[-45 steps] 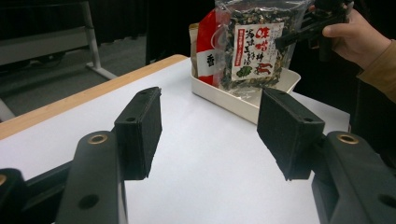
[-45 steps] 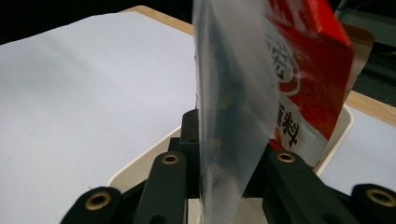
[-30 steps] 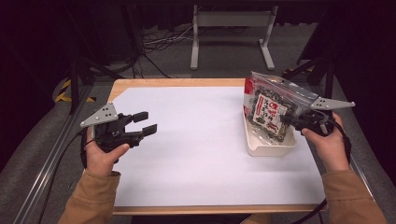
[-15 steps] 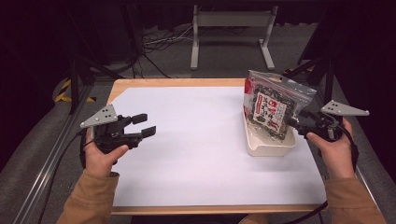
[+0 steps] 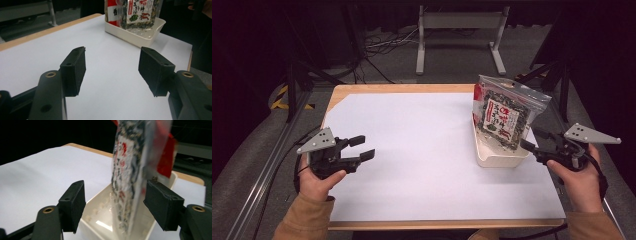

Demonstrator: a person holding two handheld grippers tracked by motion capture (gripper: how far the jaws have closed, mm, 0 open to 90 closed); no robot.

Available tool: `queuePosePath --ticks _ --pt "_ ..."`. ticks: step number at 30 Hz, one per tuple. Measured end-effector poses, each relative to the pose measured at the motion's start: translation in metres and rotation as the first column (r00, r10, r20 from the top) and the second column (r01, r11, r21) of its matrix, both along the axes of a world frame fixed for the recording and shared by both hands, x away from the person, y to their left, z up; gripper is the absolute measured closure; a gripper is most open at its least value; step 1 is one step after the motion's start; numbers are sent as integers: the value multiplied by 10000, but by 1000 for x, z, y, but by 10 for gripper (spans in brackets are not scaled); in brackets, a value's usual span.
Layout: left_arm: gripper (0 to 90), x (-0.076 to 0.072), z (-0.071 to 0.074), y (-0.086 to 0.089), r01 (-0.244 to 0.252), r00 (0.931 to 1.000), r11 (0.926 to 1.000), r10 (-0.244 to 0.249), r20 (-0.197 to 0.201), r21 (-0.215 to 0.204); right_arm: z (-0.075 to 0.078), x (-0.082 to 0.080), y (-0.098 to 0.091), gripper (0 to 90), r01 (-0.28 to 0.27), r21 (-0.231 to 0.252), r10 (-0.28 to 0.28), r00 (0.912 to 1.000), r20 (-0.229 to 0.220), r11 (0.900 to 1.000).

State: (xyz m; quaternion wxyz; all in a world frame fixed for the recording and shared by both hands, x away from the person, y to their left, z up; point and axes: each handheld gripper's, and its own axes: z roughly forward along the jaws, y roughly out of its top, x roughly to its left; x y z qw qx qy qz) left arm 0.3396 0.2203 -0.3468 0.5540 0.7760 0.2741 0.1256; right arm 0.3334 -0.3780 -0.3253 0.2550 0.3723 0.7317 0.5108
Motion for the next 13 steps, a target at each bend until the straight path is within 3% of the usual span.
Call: queuePosePath --ticks 6,13 --pt "370 -13 -33 12 -294 9992 9995 292 -263 -98 -26 -8 18 321 -445 107 445 9990 0 9990" --pt "348 -14 -41 20 -455 9985 9989 450 -296 -137 -35 -7 29 312 -730 -4 730 9973 -108 9973"
